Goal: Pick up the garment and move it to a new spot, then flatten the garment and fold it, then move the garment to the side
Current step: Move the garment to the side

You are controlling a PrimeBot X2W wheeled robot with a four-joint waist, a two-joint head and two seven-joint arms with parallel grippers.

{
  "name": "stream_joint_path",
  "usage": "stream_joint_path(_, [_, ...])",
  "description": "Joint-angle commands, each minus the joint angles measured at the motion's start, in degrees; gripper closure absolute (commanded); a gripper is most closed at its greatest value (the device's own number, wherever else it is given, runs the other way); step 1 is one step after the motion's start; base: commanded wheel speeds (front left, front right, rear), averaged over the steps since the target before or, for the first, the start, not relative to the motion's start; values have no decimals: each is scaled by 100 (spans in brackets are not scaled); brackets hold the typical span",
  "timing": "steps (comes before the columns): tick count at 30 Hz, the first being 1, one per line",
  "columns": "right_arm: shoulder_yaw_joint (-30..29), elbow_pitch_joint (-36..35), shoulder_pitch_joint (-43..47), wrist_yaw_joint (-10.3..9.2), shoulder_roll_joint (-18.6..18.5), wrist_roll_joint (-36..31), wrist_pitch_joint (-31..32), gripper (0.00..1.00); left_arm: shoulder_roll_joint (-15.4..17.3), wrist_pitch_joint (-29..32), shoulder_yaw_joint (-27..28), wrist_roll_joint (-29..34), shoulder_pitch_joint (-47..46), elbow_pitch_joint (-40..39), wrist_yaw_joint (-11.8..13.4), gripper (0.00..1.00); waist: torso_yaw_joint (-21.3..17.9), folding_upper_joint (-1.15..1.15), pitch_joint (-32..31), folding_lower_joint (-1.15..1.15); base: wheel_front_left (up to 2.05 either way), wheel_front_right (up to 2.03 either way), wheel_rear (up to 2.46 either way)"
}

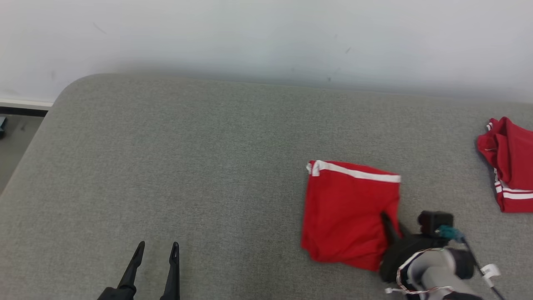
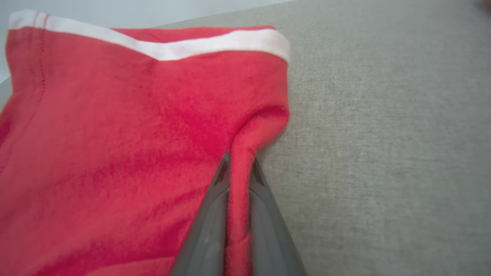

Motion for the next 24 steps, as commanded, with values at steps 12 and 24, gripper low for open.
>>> stream_joint_path(12, [844, -426, -1063, -22, -1380, -332, 125, 100, -7, -14, -80, -146, -214, -86, 6, 0, -521, 0, 402, 0, 0, 0, 0])
stream_joint_path(24, [1891, -921, -2305, -22, -2877, -153, 801, 100, -6, -14, -158, -124, -765, -392, 6, 0, -761, 0, 1269, 0, 0, 0, 0])
